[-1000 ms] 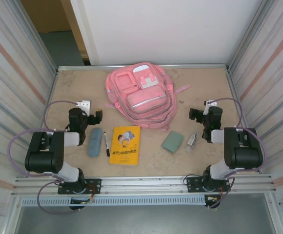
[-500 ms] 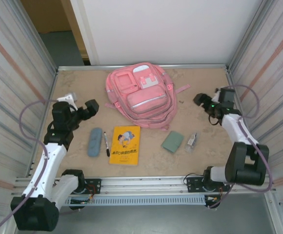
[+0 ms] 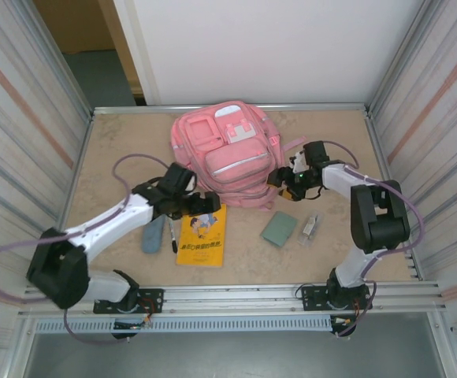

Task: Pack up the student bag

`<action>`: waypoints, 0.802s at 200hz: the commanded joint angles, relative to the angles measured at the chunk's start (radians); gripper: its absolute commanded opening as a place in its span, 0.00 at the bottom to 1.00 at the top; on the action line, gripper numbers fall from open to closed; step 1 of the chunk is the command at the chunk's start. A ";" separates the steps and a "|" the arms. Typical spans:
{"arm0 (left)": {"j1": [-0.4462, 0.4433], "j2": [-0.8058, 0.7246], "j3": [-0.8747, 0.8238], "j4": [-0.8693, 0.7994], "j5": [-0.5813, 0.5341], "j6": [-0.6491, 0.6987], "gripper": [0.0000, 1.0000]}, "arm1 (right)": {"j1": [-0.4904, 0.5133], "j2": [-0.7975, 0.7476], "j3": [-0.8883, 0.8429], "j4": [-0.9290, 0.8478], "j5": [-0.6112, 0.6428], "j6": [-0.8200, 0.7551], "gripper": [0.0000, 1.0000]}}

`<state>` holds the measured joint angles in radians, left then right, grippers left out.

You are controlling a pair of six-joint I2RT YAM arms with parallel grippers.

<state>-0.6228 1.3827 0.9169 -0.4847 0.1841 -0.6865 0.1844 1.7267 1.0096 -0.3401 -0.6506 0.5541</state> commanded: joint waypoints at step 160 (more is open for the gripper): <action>0.070 0.625 0.605 -0.217 -0.391 0.059 0.96 | 0.142 -0.089 -0.004 0.002 0.083 0.013 0.50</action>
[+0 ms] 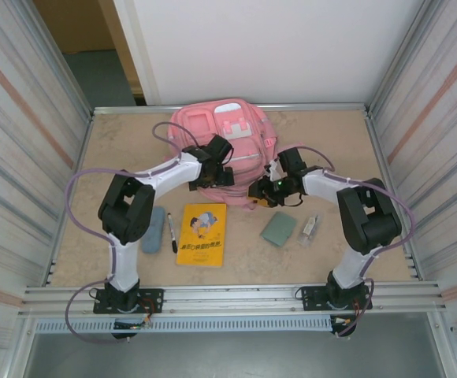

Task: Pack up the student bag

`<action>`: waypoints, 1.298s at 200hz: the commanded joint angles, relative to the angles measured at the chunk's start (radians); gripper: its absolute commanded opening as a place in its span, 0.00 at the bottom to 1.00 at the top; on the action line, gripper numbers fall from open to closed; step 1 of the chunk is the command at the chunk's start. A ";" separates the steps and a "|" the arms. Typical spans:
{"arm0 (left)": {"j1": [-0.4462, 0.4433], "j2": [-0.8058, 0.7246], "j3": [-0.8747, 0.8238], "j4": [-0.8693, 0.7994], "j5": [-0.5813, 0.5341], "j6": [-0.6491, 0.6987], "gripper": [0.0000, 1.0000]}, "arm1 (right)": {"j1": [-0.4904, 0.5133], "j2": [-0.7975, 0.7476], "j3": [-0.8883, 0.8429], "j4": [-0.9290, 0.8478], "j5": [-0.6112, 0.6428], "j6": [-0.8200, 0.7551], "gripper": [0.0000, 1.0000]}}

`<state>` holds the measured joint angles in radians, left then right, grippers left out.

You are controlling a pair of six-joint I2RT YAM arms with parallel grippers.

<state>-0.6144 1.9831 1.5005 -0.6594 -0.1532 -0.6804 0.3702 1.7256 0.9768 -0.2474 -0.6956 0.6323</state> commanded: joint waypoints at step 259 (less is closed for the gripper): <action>0.073 -0.030 -0.041 0.015 -0.041 0.089 0.87 | -0.081 0.110 0.240 0.035 -0.012 0.025 0.05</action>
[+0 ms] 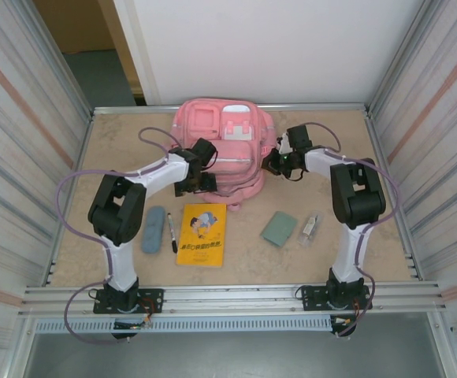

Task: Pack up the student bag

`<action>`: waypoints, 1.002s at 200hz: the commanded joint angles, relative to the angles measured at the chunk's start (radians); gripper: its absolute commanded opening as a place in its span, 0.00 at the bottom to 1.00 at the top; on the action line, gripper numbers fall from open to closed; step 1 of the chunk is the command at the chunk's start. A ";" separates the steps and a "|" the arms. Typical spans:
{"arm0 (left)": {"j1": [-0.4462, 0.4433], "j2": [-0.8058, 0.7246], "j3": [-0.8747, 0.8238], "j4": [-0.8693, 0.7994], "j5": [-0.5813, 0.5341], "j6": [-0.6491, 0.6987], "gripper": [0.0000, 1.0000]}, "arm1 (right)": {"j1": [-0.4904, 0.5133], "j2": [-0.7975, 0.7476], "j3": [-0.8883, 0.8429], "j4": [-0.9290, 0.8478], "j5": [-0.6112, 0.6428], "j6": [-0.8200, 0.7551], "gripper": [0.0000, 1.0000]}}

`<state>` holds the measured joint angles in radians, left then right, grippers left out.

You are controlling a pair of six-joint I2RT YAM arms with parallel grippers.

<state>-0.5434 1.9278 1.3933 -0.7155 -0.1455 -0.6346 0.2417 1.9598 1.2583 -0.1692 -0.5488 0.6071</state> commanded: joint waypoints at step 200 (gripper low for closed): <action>-0.056 -0.541 -0.379 0.213 0.091 -0.332 0.94 | 0.191 -0.435 -0.169 0.137 -0.057 0.400 0.02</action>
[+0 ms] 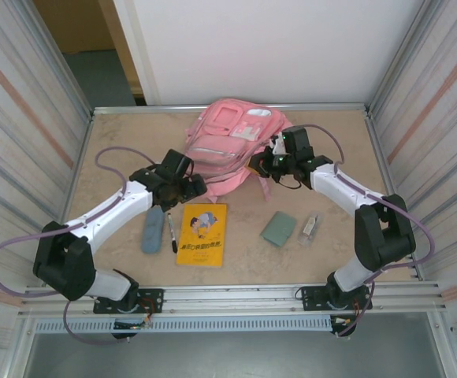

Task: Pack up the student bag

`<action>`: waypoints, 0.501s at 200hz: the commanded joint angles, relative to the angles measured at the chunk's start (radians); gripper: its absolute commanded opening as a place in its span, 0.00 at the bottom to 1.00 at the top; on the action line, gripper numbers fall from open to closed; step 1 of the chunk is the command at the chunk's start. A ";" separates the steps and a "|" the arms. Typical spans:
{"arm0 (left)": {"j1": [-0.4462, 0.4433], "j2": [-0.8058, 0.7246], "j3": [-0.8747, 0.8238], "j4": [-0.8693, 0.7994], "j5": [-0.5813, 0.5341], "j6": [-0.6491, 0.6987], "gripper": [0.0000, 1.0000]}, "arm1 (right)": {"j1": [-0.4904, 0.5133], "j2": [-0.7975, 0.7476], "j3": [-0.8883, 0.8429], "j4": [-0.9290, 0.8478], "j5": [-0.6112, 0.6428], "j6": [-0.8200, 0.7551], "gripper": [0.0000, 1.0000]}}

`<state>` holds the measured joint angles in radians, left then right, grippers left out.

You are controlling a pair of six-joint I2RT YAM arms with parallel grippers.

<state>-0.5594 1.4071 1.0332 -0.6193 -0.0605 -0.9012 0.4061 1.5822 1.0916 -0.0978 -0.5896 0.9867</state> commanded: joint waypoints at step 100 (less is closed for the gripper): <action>-0.128 -0.002 -0.195 0.235 0.029 -0.138 0.88 | 0.031 -0.060 -0.075 -0.004 0.061 -0.061 0.01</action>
<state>-0.7082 1.4044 0.8658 -0.4557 -0.0437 -0.9977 0.4263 1.5757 1.0248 -0.1089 -0.5171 0.9802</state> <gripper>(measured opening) 0.897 0.042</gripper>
